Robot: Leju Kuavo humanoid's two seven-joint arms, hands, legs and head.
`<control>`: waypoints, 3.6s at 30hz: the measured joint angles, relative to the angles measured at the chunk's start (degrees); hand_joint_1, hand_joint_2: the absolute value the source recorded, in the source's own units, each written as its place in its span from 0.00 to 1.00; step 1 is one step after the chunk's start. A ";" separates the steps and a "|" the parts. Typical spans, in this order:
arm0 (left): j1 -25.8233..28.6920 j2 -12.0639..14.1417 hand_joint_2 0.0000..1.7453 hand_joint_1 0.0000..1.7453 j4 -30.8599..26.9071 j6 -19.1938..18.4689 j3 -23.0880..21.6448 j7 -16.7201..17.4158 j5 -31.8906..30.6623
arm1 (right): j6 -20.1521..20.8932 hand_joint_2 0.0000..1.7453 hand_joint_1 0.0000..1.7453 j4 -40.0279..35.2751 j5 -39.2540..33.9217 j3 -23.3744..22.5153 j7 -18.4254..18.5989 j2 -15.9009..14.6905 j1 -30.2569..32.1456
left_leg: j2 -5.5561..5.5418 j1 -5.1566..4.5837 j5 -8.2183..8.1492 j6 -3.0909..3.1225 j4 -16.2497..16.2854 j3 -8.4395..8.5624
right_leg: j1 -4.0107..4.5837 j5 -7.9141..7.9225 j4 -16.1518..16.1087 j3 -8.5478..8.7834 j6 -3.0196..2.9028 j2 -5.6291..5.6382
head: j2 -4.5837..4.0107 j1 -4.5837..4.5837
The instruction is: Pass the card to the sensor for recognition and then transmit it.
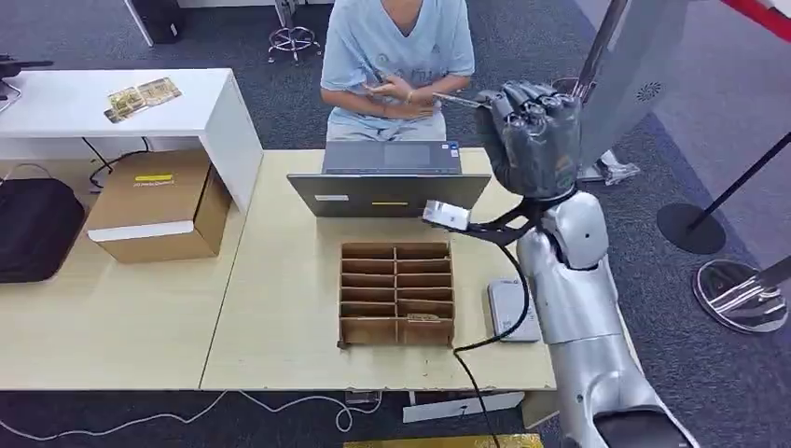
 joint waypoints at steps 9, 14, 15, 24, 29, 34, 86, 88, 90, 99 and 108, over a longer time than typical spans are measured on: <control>-0.28 -0.13 0.00 0.00 0.00 -1.84 1.46 0.57 1.07 | 9.23 1.00 1.00 12.48 -2.45 16.35 18.63 0.85 -14.92 | 0.07 0.06 0.06 -0.10 0.00 0.03 | 0.09 0.04 0.05 -0.06 -0.08 0.08 | 0.00 -0.02; -0.35 -0.33 0.00 0.00 0.00 -2.40 1.90 1.64 1.18 | 16.53 1.00 1.00 18.58 -1.84 20.39 22.78 3.02 -21.59 | 0.08 0.08 0.07 -0.12 0.00 0.04 | 0.11 0.04 0.04 -0.06 -0.08 0.07 | 0.00 -0.02; -0.35 -0.37 0.00 0.00 -0.04 -2.58 2.03 1.95 1.27 | 17.31 1.00 1.00 19.65 -1.77 20.82 23.41 3.50 -22.60 | 0.08 0.09 0.08 -0.13 0.00 0.03 | 0.12 0.04 0.04 -0.06 -0.08 0.07 | 0.00 0.00; -0.42 -0.46 0.00 0.00 -0.17 -3.39 2.34 2.32 1.44 | 27.75 1.00 1.00 31.40 -1.20 22.75 29.36 6.90 -30.52 | 0.11 0.09 0.09 -0.14 0.00 0.04 | 0.13 0.08 0.03 -0.07 -0.14 0.07 | 0.00 0.00; -0.64 -0.50 0.00 0.00 -0.17 -4.24 2.58 2.89 1.77 | 30.84 1.00 1.00 35.90 -2.05 22.79 30.69 8.00 -32.91 | 0.12 0.11 0.09 -0.15 0.00 0.05 | 0.15 0.09 0.03 -0.07 -0.15 0.09 | 0.00 -0.02; -0.64 -0.52 0.00 0.00 -0.17 -4.30 2.73 3.02 1.75 | 33.31 1.00 1.00 39.11 -2.73 22.79 32.24 8.63 -34.44 | 0.13 0.11 0.09 -0.15 0.00 0.06 | 0.15 0.09 0.03 -0.07 -0.15 0.09 | 0.00 -0.02; -0.73 -0.61 0.00 0.00 -0.28 -4.52 3.87 3.10 1.84 | 13.02 1.00 0.00 41.23 -11.70 12.56 23.79 4.63 -33.52 | 0.21 0.10 0.10 -0.16 0.03 0.09 | 0.15 0.12 0.02 -0.09 -0.19 0.17 | 0.00 -0.02; -0.66 -0.48 0.00 0.00 -0.28 -4.11 4.02 2.86 1.92 | 12.11 1.00 0.00 38.06 -13.62 11.29 21.77 3.36 -31.96 | 0.19 0.10 0.10 -0.16 0.03 0.09 | 0.15 0.12 0.00 -0.09 -0.19 0.17 | 0.00 -0.02; -0.56 -0.44 0.00 0.00 -0.28 -3.67 4.28 2.97 2.10 | 12.54 1.00 0.00 33.78 -17.67 9.92 19.06 1.67 -29.52 | 0.10 0.10 0.10 -0.16 0.04 0.09 | 0.15 0.12 -0.01 -0.07 -0.19 0.10 | 0.00 -0.02; 0.26 -0.09 0.00 0.00 -0.28 -1.18 5.03 2.84 1.73 | 33.47 1.00 0.00 7.83 -57.90 0.56 5.16 -8.60 -11.55 | -0.15 0.08 0.06 -0.15 0.07 0.10 | 0.14 0.09 -0.14 0.02 -0.15 -0.15 | 0.00 -0.04; 0.69 0.74 0.00 0.00 -0.28 0.70 5.18 1.09 -0.11 | 54.09 1.00 0.00 -20.45 -94.00 -11.29 -3.60 -15.19 20.67 | -0.43 0.09 -0.12 -0.02 0.02 0.09 | 0.16 -0.12 -0.18 0.11 0.00 -0.39 | 0.00 -0.04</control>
